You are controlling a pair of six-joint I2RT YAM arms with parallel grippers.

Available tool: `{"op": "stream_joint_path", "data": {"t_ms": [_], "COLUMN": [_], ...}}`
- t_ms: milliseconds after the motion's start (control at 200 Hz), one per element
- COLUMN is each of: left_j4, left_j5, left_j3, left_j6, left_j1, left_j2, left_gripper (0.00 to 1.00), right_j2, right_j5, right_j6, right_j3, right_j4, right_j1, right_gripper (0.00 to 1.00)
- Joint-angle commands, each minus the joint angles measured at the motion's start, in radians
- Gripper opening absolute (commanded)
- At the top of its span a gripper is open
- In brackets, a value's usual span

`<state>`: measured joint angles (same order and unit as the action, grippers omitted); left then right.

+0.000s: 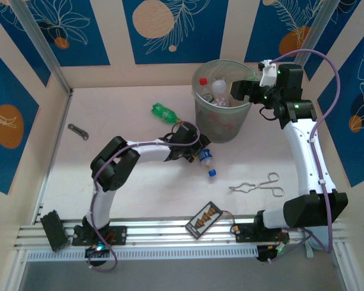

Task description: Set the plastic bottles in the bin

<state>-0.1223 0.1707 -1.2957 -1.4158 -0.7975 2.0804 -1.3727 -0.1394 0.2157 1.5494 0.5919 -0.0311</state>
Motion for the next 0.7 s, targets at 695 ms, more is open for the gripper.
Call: {"op": "stream_joint_path", "data": {"t_ms": [695], "left_j4": [-0.104], "left_j5": [-0.085], "left_j3": [0.297], "left_j6": [0.038], "left_j1": [0.083], "left_j2": [-0.325], "left_gripper": [0.58], "right_j2": [0.077], "right_j5": [-0.121], "right_j6": [0.019], "right_j3": [-0.003], "right_j4": [0.08], "right_j1": [0.005], "right_gripper": [0.89]}}
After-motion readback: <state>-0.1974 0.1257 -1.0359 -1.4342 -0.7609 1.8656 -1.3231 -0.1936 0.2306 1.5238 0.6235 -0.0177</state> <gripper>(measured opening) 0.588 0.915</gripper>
